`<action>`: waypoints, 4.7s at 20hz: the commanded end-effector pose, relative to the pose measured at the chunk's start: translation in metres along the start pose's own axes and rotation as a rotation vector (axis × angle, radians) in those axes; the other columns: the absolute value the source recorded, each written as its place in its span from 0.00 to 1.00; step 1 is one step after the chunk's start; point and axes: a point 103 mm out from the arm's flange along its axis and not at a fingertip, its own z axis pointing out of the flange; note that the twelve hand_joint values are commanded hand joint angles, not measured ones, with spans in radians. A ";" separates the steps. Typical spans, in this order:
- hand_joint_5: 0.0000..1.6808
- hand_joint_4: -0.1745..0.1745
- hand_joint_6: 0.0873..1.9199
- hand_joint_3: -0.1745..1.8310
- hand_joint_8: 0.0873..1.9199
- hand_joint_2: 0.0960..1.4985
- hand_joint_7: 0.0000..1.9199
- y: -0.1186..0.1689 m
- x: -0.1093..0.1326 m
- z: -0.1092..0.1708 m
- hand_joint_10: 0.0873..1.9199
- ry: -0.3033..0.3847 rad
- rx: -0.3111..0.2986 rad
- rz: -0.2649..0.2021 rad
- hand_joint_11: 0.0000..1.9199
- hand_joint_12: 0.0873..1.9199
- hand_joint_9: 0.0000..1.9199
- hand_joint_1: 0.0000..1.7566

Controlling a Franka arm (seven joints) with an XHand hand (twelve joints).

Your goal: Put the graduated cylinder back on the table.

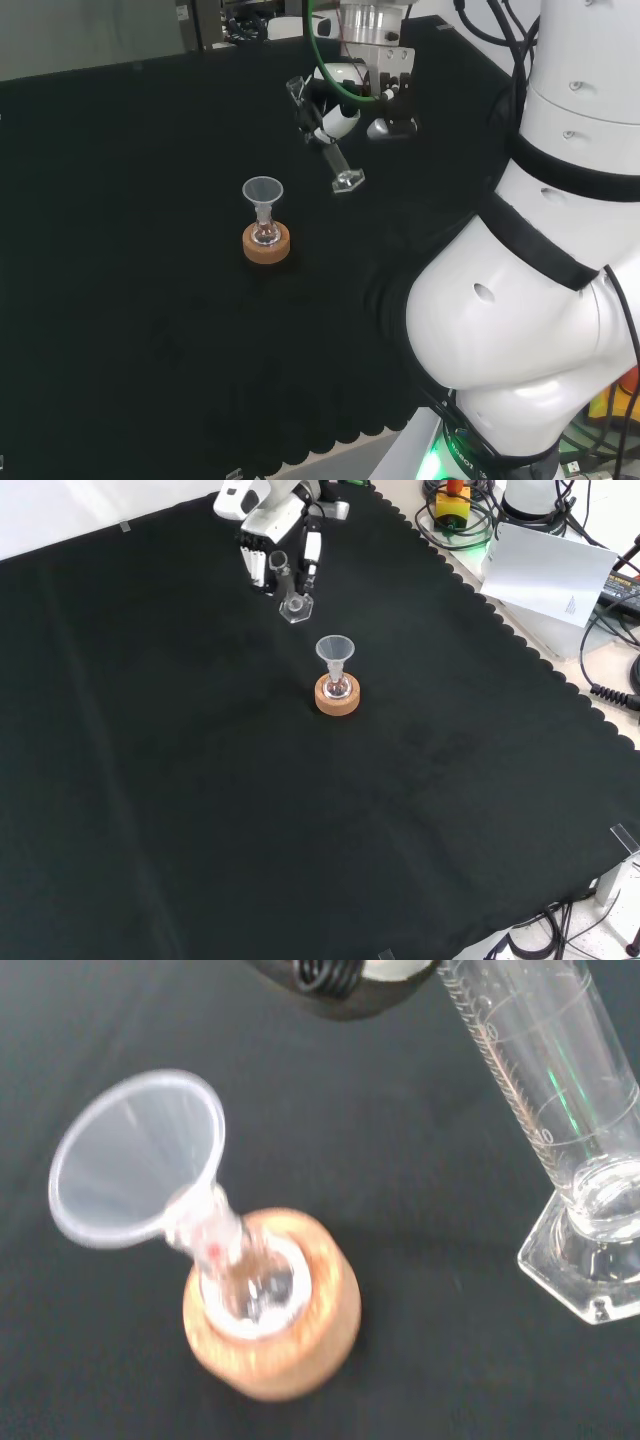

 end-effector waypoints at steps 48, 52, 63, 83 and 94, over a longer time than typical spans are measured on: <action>0.56 0.56 0.53 0.09 0.46 0.72 0.55 0.086 -0.023 0.079 0.00 0.201 -0.309 -0.091 0.62 0.36 0.76 0.70; 0.56 0.57 0.54 0.09 0.46 0.73 0.55 0.085 -0.027 0.079 0.00 0.213 -0.314 -0.090 0.62 0.36 0.76 0.70; 0.54 0.57 0.56 0.09 0.49 0.74 0.53 0.088 -0.025 0.082 0.00 0.221 -0.294 -0.094 0.60 0.38 0.74 0.69; 0.49 0.36 0.36 0.01 0.28 0.71 0.42 0.082 -0.026 0.077 0.00 0.223 -0.232 -0.123 0.45 0.52 0.63 0.68; 0.41 0.37 0.33 0.00 0.28 0.68 0.37 0.083 -0.028 0.072 0.00 0.221 -0.210 -0.113 0.38 0.57 0.58 0.65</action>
